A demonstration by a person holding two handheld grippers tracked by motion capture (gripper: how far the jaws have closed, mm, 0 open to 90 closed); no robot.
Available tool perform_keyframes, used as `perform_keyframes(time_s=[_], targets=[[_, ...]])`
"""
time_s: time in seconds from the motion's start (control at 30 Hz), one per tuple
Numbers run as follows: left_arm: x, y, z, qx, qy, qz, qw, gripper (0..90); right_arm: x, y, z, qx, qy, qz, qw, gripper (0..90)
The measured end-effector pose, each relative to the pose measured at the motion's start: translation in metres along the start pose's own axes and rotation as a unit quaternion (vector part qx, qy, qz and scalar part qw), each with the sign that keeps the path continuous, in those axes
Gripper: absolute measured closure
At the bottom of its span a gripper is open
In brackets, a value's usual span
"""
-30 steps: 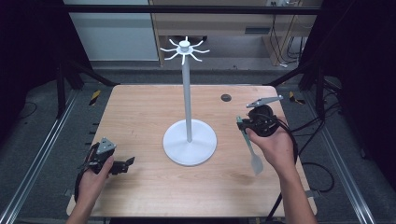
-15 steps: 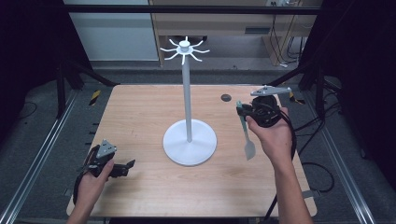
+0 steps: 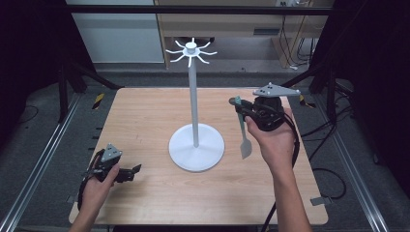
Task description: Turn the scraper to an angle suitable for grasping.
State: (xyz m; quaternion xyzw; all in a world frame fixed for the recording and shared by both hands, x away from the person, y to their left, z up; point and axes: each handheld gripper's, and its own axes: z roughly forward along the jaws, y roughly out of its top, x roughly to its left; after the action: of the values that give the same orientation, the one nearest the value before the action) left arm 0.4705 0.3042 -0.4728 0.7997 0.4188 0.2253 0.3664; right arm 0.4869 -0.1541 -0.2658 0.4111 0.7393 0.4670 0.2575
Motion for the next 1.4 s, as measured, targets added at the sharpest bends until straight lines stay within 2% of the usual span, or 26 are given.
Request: perform_keyframes(time_s=[0.1,0.27,0.3,0.47,0.53,0.77,1.0,1.13,1.4], targets=[[0.002,0.000,-0.001,0.000,0.003,-0.002,1.0000,4.6,0.007,0.001,-0.001,0.001,0.000,-0.004,1.0000,74.9],[0.003,-0.002,-0.004,-0.001,0.008,-0.003,1.0000,4.6,0.020,0.006,-0.008,-0.015,0.000,-0.015,0.9998,74.9],[0.003,-0.001,-0.004,0.000,0.007,0.001,1.0000,4.6,0.023,0.009,-0.012,-0.032,0.002,-0.014,0.9994,74.9],[-0.004,-0.001,-0.001,0.003,0.001,0.012,0.9999,4.6,0.027,0.016,-0.020,-0.049,0.000,-0.016,0.9987,74.9],[-0.006,-0.001,0.000,0.010,0.004,0.023,0.9997,4.6,0.026,0.018,-0.023,-0.060,0.007,-0.008,0.9982,74.9],[-0.003,-0.004,0.000,0.017,0.015,0.020,0.9995,4.6,0.026,0.027,-0.024,-0.071,0.014,-0.010,0.9973,74.9],[-0.003,-0.006,0.000,0.023,0.025,0.018,0.9993,4.7,0.037,0.041,-0.029,-0.082,0.024,-0.022,0.9961,74.9],[-0.002,-0.007,0.000,0.023,0.026,0.015,0.9993,4.7,0.042,0.048,-0.031,-0.097,0.034,-0.019,0.9946,74.9],[-0.001,-0.007,-0.001,0.024,0.026,0.017,0.9992,4.9,0.049,0.063,-0.027,-0.104,0.047,-0.022,0.9932,74.9]])
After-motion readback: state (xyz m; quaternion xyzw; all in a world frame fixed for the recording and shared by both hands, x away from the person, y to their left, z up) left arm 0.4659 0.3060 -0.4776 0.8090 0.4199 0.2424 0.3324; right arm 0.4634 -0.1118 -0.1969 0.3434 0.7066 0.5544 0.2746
